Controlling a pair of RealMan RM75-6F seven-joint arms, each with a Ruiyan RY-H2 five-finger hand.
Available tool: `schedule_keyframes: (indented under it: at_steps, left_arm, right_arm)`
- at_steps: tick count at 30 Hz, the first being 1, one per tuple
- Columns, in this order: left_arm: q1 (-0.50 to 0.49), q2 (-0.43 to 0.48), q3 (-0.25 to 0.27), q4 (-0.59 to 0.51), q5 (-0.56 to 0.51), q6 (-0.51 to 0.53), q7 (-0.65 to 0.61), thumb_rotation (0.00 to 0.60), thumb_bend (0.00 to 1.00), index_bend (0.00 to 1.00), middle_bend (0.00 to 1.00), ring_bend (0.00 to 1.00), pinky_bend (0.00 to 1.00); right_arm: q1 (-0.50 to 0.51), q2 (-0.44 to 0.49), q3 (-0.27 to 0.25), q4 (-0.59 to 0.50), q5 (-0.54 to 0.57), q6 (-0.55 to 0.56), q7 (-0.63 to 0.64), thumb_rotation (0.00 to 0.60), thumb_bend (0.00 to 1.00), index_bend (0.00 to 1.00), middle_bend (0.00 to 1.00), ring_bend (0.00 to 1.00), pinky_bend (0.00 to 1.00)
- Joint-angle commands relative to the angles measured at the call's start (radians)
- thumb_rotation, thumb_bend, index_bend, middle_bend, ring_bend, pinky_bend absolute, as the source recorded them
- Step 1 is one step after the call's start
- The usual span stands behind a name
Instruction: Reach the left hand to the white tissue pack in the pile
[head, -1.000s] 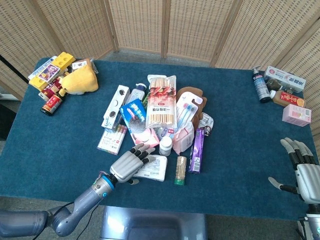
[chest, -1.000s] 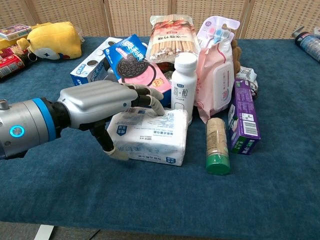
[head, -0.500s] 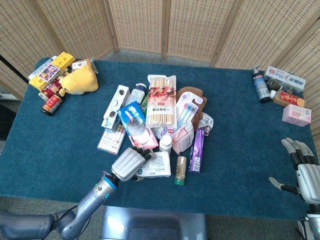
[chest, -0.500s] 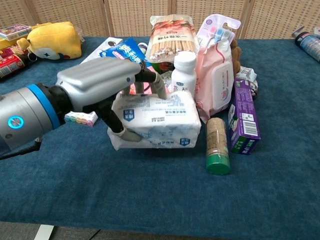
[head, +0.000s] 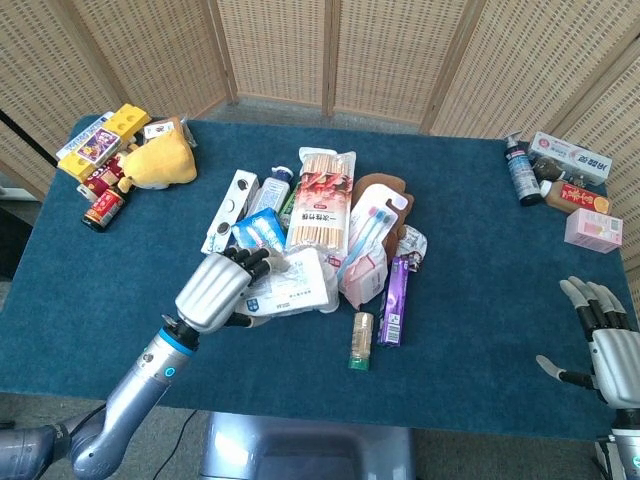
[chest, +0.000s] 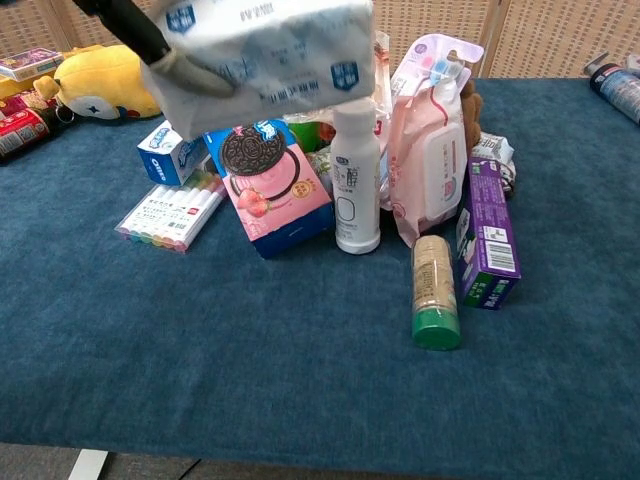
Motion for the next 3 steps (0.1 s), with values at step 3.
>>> schedule_keyframes:
  at_steps: [3]
  left_arm:
    - [0.000,0.043,-0.012,-0.033,-0.013,0.011,0.008,0.600,0.00,0.73,0.63,0.55,0.66]
  right_arm:
    - [0.001,-0.002,0.001,-0.001,0.001,-0.001,-0.005,0.600,0.00,0.00,0.00,0.00,0.00]
